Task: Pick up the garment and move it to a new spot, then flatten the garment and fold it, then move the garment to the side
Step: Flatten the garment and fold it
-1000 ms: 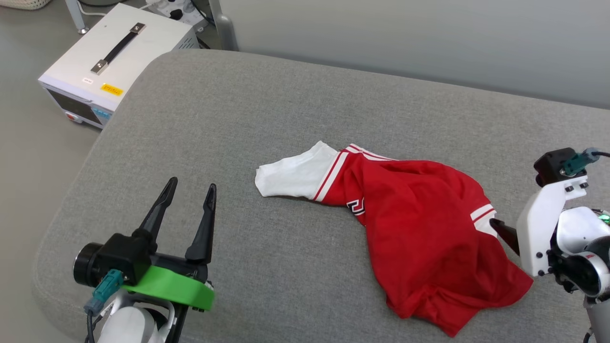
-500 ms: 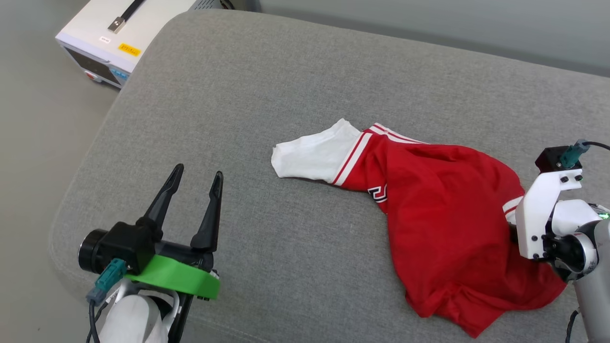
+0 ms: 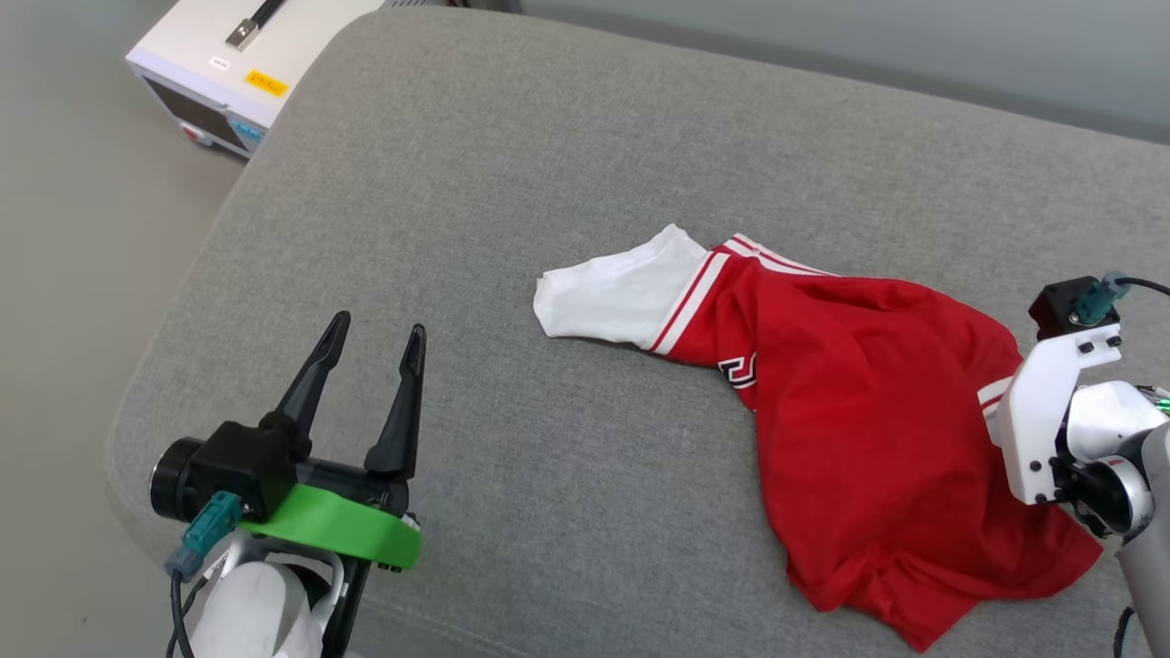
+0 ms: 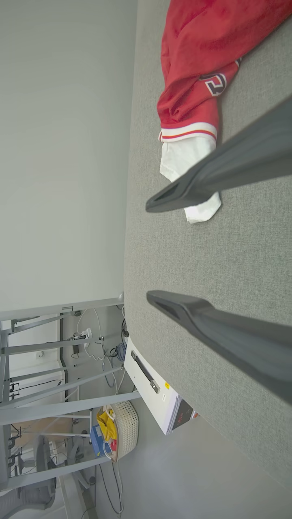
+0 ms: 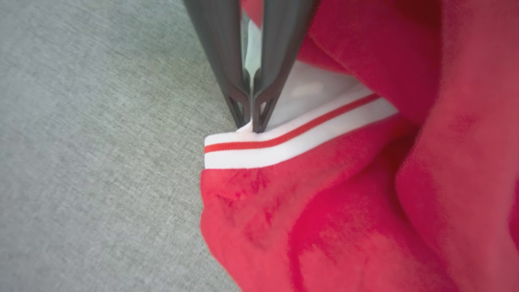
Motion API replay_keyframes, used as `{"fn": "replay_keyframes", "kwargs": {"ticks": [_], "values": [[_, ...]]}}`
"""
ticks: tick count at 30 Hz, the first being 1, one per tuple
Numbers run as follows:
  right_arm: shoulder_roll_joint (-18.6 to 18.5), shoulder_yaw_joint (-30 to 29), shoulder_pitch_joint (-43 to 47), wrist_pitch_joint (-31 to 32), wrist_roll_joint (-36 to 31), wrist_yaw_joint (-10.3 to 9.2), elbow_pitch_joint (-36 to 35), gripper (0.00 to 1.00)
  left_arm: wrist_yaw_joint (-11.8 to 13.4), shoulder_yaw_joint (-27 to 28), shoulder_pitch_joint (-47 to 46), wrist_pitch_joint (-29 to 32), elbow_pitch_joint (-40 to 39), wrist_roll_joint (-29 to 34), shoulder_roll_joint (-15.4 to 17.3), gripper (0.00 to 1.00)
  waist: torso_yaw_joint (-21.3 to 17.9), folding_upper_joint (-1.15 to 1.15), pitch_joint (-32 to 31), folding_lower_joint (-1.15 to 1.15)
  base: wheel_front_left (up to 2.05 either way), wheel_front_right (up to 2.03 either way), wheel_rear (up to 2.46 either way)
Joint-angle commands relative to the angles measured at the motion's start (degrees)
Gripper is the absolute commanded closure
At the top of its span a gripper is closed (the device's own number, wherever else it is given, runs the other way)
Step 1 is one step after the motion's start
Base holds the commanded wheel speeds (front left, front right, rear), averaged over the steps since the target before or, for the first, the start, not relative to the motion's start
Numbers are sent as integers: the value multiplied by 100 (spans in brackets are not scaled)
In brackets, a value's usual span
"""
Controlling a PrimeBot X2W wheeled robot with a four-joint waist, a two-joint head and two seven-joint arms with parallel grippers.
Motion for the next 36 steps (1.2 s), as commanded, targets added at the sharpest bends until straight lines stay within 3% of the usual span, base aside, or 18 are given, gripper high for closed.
{"fn": "replay_keyframes", "kwargs": {"ticks": [1, 7, 16, 19, 27, 33, 34, 35, 36], "values": [[-148, 22, 140, -190, -92, -6, 52, 100, -16, -6, -64, -33, 18, 18, -4, 0, -110, 0, -173, 0, 0, 0, 0], [-635, 224, -6, -989, -322, -6, -488, 100, -16, -29, 36, -33, 62, 25, 12, 0, -279, 0, -541, 0, 0, 0, 0], [-1458, 574, -91, -1478, -760, -6, -1219, 100, -16, -26, 182, -33, 50, 22, 22, 0, -406, 0, -747, 0, 0, 0, 0], [-1601, 490, -62, -1435, -912, -6, -1054, 100, -16, -42, 175, -33, 19, 14, 21, 0, -391, 0, -676, 0, 0, 0, 0], [-1492, 165, -354, -1481, -866, -6, -34, 100, -16, -135, 30, -33, -30, -19, 52, 0, -225, 0, -346, 0, 0, 0, 0], [-1417, 146, -1021, -2076, -1132, -6, 931, 100, -16, -166, -144, -33, -38, -57, 67, 0, -71, 0, -8, 0, 0, 0, 0], [-1395, 111, -1111, -2193, -1228, -6, 1070, 11, -16, -164, -159, -33, -39, -62, 70, 0, -67, 0, 17, 0, 0, 0, 0], [-1376, 74, -1183, -2268, -1307, -6, 1207, 0, -16, -160, -170, -33, -41, -64, 69, 0, -68, 0, 39, 0, 0, 0, 0], [-1334, 36, -1252, -2344, -1388, -6, 1385, 0, -16, -157, -186, -33, -38, -64, 65, 0, -69, 0, 53, 0, 0, 0, 0]]}}
